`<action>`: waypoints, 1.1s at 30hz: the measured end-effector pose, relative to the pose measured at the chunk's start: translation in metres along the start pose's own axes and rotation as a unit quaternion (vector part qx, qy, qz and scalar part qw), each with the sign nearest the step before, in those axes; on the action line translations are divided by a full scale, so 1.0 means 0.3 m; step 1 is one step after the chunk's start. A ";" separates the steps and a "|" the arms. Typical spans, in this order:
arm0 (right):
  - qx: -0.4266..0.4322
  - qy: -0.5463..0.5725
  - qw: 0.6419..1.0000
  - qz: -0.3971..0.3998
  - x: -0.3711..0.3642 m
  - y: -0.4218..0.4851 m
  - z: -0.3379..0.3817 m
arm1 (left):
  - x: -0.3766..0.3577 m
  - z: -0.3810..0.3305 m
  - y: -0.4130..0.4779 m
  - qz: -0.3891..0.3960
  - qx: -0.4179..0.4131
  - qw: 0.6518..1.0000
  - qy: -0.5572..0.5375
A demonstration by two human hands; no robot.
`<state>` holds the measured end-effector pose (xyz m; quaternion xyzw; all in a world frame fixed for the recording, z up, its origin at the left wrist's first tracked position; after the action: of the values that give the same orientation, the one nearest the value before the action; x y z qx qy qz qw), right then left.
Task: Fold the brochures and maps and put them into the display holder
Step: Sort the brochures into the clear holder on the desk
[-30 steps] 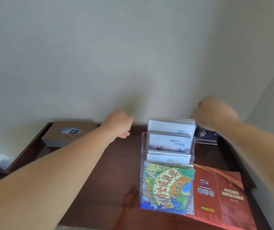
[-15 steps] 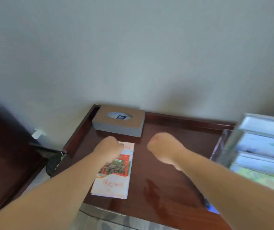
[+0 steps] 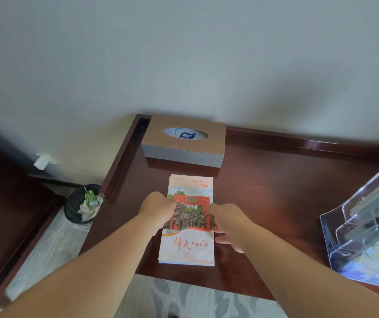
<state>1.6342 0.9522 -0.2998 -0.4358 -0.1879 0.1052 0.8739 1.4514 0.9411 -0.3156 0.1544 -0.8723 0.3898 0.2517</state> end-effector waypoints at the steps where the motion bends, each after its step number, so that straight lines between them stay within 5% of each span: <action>1: -0.004 0.005 1.000 0.003 0.000 0.000 0.002 | -0.004 0.004 0.006 0.003 0.014 1.000 -0.019; 7: -0.021 0.031 0.999 0.010 0.013 -0.006 -0.005 | -0.032 0.019 0.033 0.021 0.037 0.999 -0.018; 11: -0.018 0.032 0.999 0.017 0.020 -0.001 -0.016 | -0.048 -0.016 0.013 0.002 -0.032 0.998 0.050; 17: -0.006 0.053 0.999 -0.008 0.046 0.013 -0.041 | -0.076 -0.056 -0.050 0.036 -0.089 0.994 -0.044; 24: 0.132 0.058 0.984 -0.108 0.190 -0.015 0.005 | -0.078 -0.153 -0.139 0.089 -0.152 0.972 -0.153; 33: 0.253 -0.042 0.949 -0.184 0.326 -0.139 0.008 | -0.088 -0.241 -0.243 0.091 -0.250 0.958 -0.104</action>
<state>1.7230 0.9630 -0.2420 -0.1532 -0.2681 0.0049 0.9511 1.5302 0.9504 -0.2454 0.0461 -0.9737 0.1622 0.1534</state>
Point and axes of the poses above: each hand's wrist, its own y-axis towards the middle knuckle, its own x-axis out of the back of the hand, z = x × y, the point moved 3 cm from there along y, towards the middle knuckle, and after that the axes turned 1 degree about -y, right-handed, at the moved point
